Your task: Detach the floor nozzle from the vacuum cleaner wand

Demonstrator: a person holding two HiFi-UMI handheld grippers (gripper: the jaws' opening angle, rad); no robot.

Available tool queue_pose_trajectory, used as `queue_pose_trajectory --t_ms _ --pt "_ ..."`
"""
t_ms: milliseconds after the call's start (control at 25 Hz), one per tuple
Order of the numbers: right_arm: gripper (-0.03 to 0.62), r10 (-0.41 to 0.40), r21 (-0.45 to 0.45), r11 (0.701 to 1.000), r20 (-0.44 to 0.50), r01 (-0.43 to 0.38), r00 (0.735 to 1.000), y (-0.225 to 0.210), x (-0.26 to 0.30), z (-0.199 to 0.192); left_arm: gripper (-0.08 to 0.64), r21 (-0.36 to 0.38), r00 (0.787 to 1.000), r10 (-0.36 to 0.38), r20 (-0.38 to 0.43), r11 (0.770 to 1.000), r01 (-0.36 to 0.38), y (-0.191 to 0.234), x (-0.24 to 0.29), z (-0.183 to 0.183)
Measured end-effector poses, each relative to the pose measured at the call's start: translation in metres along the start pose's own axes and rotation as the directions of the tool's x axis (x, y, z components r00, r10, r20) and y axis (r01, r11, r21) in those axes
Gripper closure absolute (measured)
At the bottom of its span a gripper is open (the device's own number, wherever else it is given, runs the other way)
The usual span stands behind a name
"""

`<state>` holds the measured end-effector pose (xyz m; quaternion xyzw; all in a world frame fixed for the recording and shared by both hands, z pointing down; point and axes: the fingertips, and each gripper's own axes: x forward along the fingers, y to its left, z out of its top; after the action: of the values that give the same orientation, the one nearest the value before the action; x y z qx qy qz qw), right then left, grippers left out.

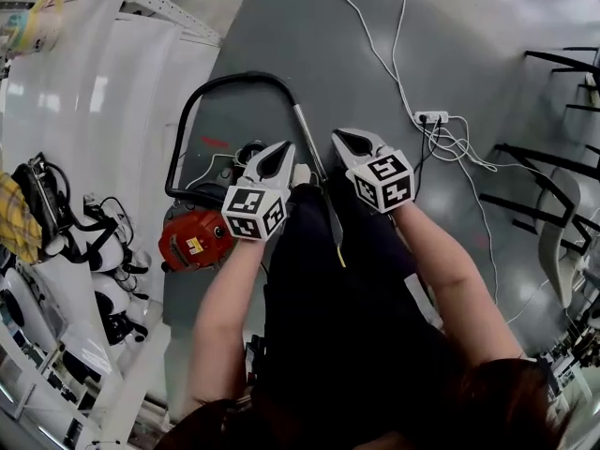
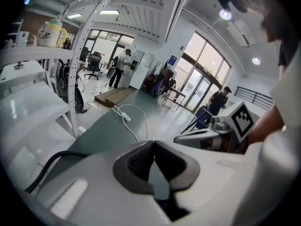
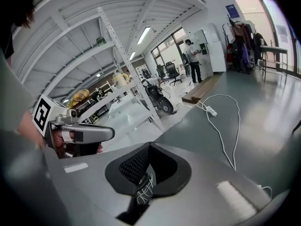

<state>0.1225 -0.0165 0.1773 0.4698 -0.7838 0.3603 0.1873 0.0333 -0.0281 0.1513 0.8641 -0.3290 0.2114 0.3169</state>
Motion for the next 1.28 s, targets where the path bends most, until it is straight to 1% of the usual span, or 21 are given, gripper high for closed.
queue_pose_trajectory --t_ms 200,320,440,600,680,920,1080,1200,1280 --pt "0.594 0.034 0.000 0.999 -0.056 -0.034 0.998 -0.029 0.028 -0.010 0.549 -0.034 0.997 0.079 -0.009 0.996 -0.079 0.013 0.035 -0.013" --pt "0.594 0.046 0.000 0.999 -0.090 -0.046 0.995 -0.042 0.051 -0.021 0.549 -0.080 0.991 0.132 -0.019 0.988 -0.133 0.037 0.054 -0.026" --pt "0.594 0.066 0.009 0.998 -0.110 -0.065 0.992 -0.049 0.080 -0.034 0.549 -0.099 0.985 0.162 -0.064 0.981 -0.168 0.064 0.072 -0.051" --pt "0.594 0.089 0.050 0.995 -0.100 -0.084 0.991 -0.058 0.115 -0.054 0.549 -0.098 0.977 0.171 -0.126 0.978 -0.184 0.087 0.096 -0.094" --pt "0.594 0.079 0.071 0.995 -0.111 -0.071 0.991 -0.063 0.135 -0.069 0.549 -0.098 0.974 0.174 -0.147 0.977 -0.189 0.098 0.107 -0.116" --pt "0.594 0.048 0.084 0.996 -0.145 -0.036 0.988 -0.072 0.183 -0.119 0.549 -0.131 0.969 0.145 -0.200 0.976 -0.173 0.123 0.135 -0.176" --pt "0.594 0.023 0.116 0.993 -0.155 -0.005 0.988 -0.086 0.211 -0.151 0.549 -0.114 0.962 0.134 -0.238 0.980 -0.165 0.146 0.154 -0.215" --pt "0.594 0.010 0.117 0.993 -0.174 0.010 0.985 -0.100 0.231 -0.176 0.549 -0.110 0.952 0.148 -0.268 0.977 -0.183 0.168 0.168 -0.246" --pt "0.594 0.005 0.113 0.993 -0.188 0.016 0.982 -0.106 0.243 -0.191 0.549 -0.124 0.945 0.159 -0.284 0.972 -0.201 0.181 0.173 -0.263"
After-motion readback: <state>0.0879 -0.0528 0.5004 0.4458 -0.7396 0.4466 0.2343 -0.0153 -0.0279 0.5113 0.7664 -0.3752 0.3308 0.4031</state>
